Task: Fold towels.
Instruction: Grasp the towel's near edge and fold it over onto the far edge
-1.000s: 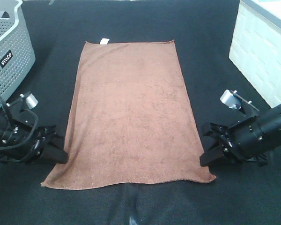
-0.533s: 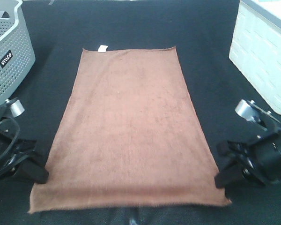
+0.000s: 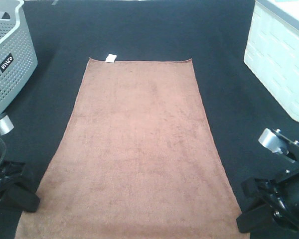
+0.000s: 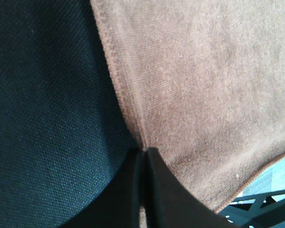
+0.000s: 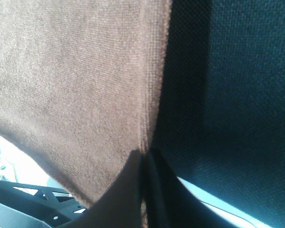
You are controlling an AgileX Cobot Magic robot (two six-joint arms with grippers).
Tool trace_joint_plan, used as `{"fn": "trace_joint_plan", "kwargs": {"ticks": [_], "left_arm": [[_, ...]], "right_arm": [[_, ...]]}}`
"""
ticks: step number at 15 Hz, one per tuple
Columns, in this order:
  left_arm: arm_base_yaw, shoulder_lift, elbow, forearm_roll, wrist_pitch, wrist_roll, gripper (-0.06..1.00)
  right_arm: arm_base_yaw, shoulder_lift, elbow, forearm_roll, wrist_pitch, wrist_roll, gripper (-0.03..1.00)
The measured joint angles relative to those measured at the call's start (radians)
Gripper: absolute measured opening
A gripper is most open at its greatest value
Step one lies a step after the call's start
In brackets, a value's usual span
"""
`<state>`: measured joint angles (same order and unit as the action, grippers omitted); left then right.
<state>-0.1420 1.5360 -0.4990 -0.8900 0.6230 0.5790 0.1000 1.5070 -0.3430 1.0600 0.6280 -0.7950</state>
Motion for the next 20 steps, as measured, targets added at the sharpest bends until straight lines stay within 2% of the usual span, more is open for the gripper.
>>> {"fn": "trace_joint_plan", "kwargs": {"ticks": [3,6,7,8,10,14,15,17,19,20], "left_arm": [[0.0,0.001,-0.02,-0.001,-0.058,-0.004,0.0],[0.0,0.056,-0.149,-0.003,-0.083,-0.015,0.0],[0.0,0.1,-0.216,-0.004,-0.083,-0.019,0.0],[0.0,0.164,-0.315,-0.003,-0.083,-0.033,0.0],[0.0,0.262,-0.489,0.026,-0.08,-0.076,0.0],[0.002,0.458,-0.858,0.184,-0.028,-0.248,0.0],[0.017,0.521,-0.989,0.213,0.01,-0.307,0.0],[0.042,0.624,-1.175,0.233,0.054,-0.342,0.0],[0.044,0.714,-1.321,0.248,0.063,-0.345,0.0],[0.044,0.714,-1.321,0.248,0.063,-0.345,0.0]], "right_arm": [[0.0,0.003,-0.104,-0.027,0.023,0.049,0.0],[0.0,0.026,-0.315,-0.147,0.043,0.176,0.0],[0.0,0.053,-0.399,-0.196,0.061,0.216,0.0],[0.0,0.119,-0.545,-0.26,0.093,0.274,0.0],[0.0,0.21,-0.718,-0.317,0.134,0.32,0.0],[0.0,0.419,-1.046,-0.401,0.181,0.393,0.0],[0.0,0.508,-1.169,-0.419,0.181,0.413,0.0],[0.0,0.617,-1.322,-0.422,0.182,0.423,0.0],[0.0,0.724,-1.486,-0.425,0.183,0.435,0.0],[0.0,0.724,-1.486,-0.425,0.183,0.435,0.0]]}}
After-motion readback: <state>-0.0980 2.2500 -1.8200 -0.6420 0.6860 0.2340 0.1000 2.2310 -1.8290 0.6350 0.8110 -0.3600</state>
